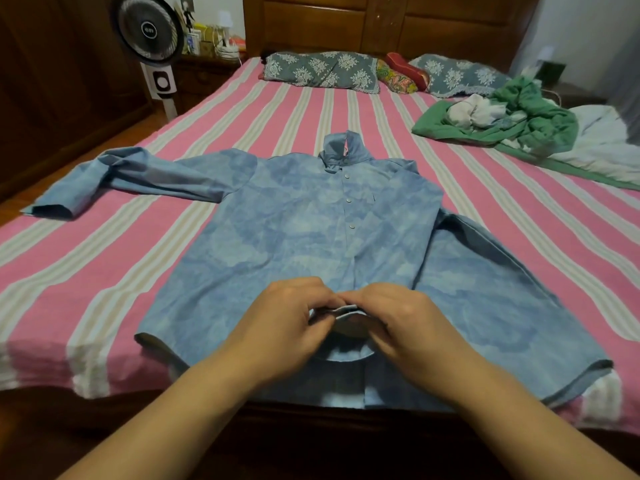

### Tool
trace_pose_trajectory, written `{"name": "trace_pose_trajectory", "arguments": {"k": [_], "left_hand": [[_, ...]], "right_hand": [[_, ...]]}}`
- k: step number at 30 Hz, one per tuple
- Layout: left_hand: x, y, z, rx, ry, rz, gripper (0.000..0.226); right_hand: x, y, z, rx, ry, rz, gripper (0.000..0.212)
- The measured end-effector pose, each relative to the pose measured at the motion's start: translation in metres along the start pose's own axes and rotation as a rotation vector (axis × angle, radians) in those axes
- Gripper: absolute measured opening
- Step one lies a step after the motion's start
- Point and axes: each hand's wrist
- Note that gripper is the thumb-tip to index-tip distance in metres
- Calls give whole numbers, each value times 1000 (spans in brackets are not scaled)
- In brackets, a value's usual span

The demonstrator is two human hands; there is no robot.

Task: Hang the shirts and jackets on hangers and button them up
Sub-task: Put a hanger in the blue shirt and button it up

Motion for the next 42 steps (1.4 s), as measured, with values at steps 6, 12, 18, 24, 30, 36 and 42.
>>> {"name": "trace_pose_trajectory", "arguments": {"k": [6, 12, 18, 24, 30, 36, 42], "left_hand": [[-2, 6, -5, -21, -75, -102, 28], [1, 9, -25, -198, 102, -347, 26], [-11, -6, -30, -69, 137, -487, 23], [-41, -57, -91, 126, 370, -642, 26], [-106, -136, -163, 370, 596, -926, 33], [-153, -185, -173, 478, 616, -1026, 30], [-144, -203, -166, 590, 617, -1081, 26]], "right_hand": [[0, -6, -3, 25, -93, 54, 36], [4, -5, -11, -42, 61, 93, 32], [13, -17, -2, -101, 197, 86, 28], [37, -45, -5, -462, -368, 190, 79], [187, -112, 41, -265, -286, 20, 45], [354, -143, 210, -404, -381, -283, 36], [449, -158, 325, -581, -434, -326, 52]]}}
Point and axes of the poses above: each hand's wrist, its own x-axis towards the middle knuckle, its own z-axis out of the palm, y = z × x, and after that the axes turned 3 degrees about z, right-handed
